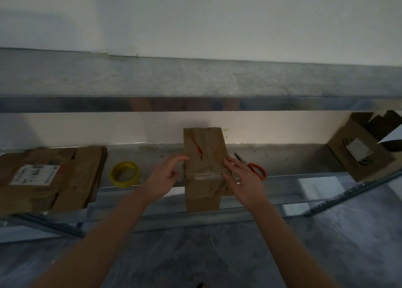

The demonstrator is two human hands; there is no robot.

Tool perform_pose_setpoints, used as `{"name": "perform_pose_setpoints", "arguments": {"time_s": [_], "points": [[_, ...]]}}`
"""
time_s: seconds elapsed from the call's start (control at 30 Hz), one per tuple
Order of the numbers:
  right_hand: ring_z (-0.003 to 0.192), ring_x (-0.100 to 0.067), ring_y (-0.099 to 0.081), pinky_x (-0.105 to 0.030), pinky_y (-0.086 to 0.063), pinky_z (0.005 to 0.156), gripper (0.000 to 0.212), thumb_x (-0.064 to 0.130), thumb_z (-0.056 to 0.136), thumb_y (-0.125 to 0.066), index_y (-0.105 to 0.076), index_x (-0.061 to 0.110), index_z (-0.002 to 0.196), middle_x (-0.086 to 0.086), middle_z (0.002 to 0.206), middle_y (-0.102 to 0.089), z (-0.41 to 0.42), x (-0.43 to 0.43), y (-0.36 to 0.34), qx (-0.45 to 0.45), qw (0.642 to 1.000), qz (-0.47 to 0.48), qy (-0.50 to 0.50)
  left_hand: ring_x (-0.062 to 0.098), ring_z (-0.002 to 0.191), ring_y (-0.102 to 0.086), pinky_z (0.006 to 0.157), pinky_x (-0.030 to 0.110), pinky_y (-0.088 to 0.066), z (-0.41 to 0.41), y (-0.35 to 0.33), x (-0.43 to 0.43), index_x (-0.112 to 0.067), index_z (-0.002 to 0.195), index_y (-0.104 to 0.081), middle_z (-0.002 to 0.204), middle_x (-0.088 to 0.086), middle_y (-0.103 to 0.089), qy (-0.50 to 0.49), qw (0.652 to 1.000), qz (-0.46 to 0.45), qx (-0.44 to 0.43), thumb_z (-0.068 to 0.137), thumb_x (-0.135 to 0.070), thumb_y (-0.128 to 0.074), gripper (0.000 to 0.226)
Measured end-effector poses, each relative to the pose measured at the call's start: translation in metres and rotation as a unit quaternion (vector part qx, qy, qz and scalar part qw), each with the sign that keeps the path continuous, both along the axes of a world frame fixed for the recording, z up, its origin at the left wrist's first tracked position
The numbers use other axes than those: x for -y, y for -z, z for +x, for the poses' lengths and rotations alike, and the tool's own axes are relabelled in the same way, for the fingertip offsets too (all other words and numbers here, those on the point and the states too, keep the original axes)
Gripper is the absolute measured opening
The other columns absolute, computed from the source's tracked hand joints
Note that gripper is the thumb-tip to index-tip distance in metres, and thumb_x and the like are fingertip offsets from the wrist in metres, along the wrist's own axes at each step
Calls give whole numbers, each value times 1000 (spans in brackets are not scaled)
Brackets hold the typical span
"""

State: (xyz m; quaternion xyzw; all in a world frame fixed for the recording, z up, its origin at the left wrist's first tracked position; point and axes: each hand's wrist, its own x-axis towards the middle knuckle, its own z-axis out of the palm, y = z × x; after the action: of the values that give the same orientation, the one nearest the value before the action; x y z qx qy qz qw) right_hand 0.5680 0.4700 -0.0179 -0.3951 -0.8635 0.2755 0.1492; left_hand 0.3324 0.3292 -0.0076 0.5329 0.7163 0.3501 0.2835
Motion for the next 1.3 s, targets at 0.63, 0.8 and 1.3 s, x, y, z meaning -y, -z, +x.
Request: {"name": "perform_pose_setpoints", "arguments": {"time_s": [0.63,0.8,1.3], "points": [[129,-6,-49,-24,-39,109,54,33,91,-68,-50,33,142,14,149,-42,1,-1,14,-37,999,14,-3,3,109,-51,98,28,-49,31,25,-4,-29,128,-47,134,-11,-38,-87,994,68,-23,91,-6,-54,44],[130,0,-38,-23,-31,113,64,41,83,-74,-51,28,142,20,143,-39,5,3,9,-40,999,-11,-17,-2,125,-34,108,21,-32,37,30,-8,-40,148,-20,158,-18,-3,-20,999,15,-48,91,-42,-59,69],[129,-7,-50,-26,-45,107,63,-11,85,-66,-51,16,139,1,145,-42,17,-33,-6,-84,978,-134,-135,4,141,-18,110,16,-27,10,11,-15,-40,143,-35,153,-22,-9,49,998,-28,3,83,-13,-72,75]]}}
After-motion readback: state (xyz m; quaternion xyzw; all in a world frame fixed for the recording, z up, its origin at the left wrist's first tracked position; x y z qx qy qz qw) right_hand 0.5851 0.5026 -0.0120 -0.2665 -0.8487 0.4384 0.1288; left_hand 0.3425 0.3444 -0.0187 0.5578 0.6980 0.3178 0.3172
